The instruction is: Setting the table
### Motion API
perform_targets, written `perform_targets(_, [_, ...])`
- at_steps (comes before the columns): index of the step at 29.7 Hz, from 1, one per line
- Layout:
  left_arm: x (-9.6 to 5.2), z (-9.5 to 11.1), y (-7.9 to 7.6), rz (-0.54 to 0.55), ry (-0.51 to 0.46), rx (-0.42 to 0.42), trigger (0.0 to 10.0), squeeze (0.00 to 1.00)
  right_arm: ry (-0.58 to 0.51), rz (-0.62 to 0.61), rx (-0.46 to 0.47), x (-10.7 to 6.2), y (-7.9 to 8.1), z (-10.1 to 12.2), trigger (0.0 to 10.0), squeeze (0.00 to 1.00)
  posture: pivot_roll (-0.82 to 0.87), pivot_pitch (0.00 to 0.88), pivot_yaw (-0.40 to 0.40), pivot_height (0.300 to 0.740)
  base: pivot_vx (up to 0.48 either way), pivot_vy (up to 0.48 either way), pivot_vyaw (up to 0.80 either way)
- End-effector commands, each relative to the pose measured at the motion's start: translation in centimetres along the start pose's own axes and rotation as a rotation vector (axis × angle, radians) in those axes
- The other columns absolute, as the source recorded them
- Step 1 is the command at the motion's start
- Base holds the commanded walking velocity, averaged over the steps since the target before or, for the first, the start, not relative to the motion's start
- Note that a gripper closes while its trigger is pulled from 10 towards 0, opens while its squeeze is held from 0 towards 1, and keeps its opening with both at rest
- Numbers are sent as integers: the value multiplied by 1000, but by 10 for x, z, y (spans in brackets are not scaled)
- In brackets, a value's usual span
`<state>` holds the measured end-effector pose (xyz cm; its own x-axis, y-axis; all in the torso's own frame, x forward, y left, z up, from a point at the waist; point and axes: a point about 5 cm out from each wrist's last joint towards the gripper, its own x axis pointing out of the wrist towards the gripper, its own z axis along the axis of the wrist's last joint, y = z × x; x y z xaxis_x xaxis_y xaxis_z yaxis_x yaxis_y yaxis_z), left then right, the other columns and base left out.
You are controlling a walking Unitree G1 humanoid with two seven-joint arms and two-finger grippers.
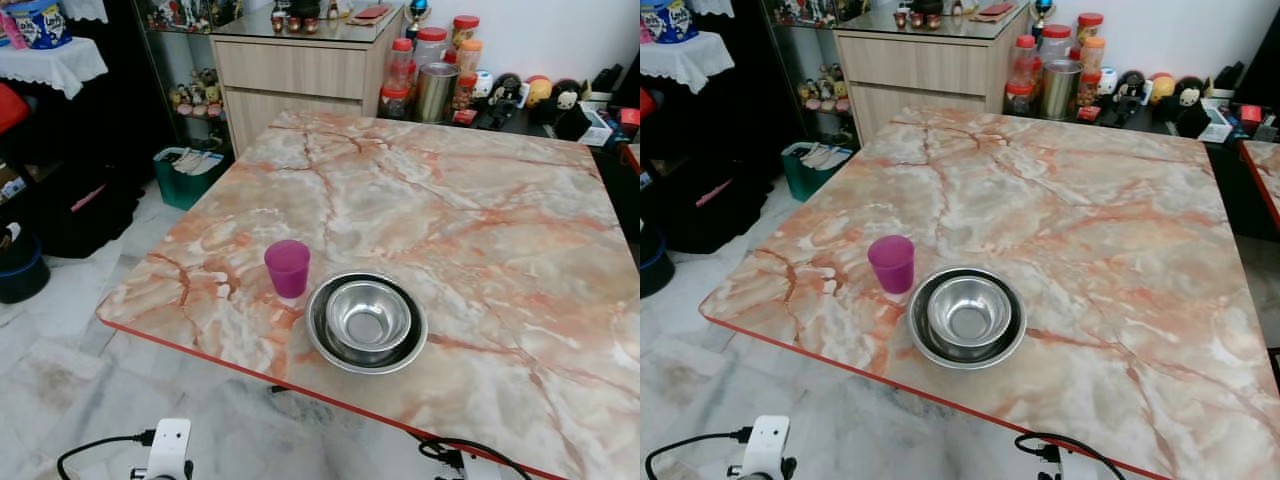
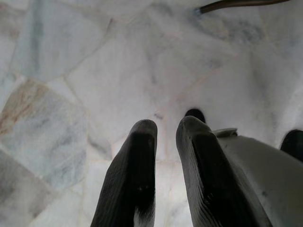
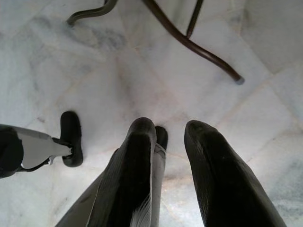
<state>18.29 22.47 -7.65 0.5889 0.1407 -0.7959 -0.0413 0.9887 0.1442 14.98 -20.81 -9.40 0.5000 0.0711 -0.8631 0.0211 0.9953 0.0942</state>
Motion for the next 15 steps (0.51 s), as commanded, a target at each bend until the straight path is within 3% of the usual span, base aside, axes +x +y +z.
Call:
perform_targets(1, [-1, -3, -2, -12, -2, 2, 10000, 0, -6, -15, 17, -1, -4, 1, 10000, 0, 70, 0, -8, 740, 0, -379, -606])
perform_targets(12, [-1, -1, -2, -26, -26, -12, 10000, 0, -1, -6, 13, -1, -5, 1, 10000, 0, 70, 0, -12, 728, 0, -385, -527])
perform_targets(15, [-1, -2, -2, -27, -25, -11, 10000, 0, 0, -7, 2, -1, -5, 1, 10000, 0, 71, 0, -12, 728, 0, -386, 0])
